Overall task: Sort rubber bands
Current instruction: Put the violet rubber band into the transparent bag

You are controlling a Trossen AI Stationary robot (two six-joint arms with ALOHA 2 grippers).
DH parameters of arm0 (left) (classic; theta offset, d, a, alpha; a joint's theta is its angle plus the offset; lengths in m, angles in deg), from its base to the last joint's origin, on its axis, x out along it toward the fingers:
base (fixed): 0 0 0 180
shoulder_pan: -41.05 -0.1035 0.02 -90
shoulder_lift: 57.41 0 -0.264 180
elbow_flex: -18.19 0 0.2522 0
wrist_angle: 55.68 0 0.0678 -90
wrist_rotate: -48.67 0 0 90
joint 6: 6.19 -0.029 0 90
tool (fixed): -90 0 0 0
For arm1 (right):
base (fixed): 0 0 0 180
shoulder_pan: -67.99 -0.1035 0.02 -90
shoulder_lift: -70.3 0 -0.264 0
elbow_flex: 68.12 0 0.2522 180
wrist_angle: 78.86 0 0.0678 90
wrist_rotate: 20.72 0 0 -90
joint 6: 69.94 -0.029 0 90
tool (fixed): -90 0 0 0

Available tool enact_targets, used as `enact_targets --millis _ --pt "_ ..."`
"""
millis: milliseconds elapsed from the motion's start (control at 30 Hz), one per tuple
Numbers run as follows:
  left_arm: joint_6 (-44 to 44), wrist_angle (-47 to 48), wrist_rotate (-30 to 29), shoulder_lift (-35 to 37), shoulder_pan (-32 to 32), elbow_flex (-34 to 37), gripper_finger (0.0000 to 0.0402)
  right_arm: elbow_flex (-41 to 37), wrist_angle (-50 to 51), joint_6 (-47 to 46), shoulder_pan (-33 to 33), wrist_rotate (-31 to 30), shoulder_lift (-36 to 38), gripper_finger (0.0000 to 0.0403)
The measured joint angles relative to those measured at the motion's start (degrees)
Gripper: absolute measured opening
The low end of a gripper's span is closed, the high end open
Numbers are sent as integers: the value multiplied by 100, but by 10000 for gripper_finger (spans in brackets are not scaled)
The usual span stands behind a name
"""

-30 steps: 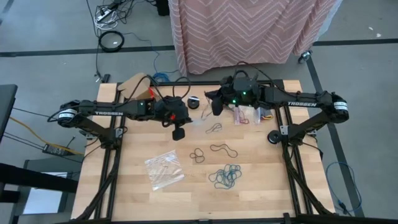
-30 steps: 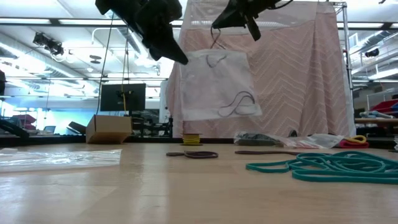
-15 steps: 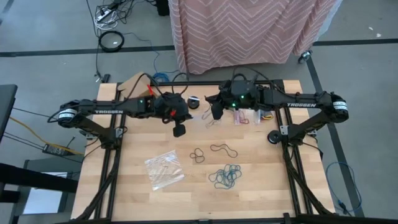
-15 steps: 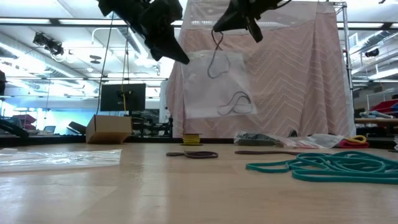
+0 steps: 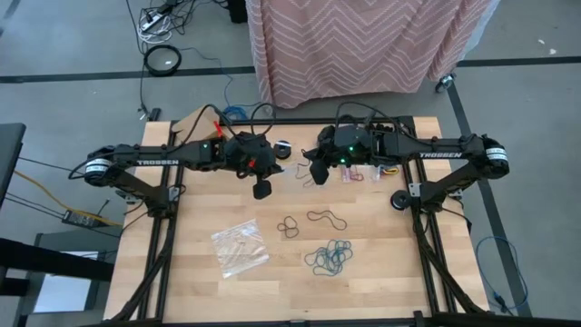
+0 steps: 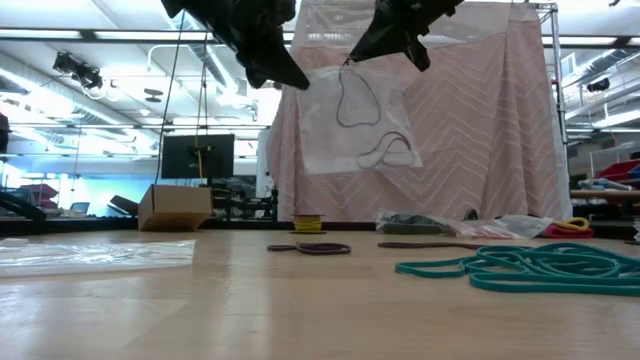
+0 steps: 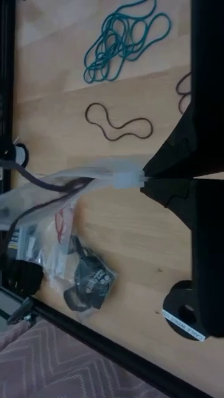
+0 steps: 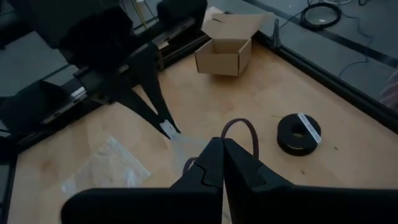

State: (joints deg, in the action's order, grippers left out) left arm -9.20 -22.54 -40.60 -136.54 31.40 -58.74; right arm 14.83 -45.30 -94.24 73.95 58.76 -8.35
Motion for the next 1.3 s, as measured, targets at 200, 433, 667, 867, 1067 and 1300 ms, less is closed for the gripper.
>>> enact_targets --millis 200,433,667,867,1067,1300 --pt "-12 46 18 0 0 0 1 0 61 61 23 -292 0 0" --pt "-86 38 68 0 0 0 1 0 -215 -35 339 -165 0 0" --pt "15 35 84 0 0 0 1 0 -201 -71 -75 -152 0 0" --pt "20 31 85 0 0 0 1 0 27 -53 -70 -36 0 0" --pt "22 63 85 0 0 0 1 0 535 342 -77 732 0 11" --pt "24 158 85 0 0 2 1 0 232 717 -92 1006 0 94"
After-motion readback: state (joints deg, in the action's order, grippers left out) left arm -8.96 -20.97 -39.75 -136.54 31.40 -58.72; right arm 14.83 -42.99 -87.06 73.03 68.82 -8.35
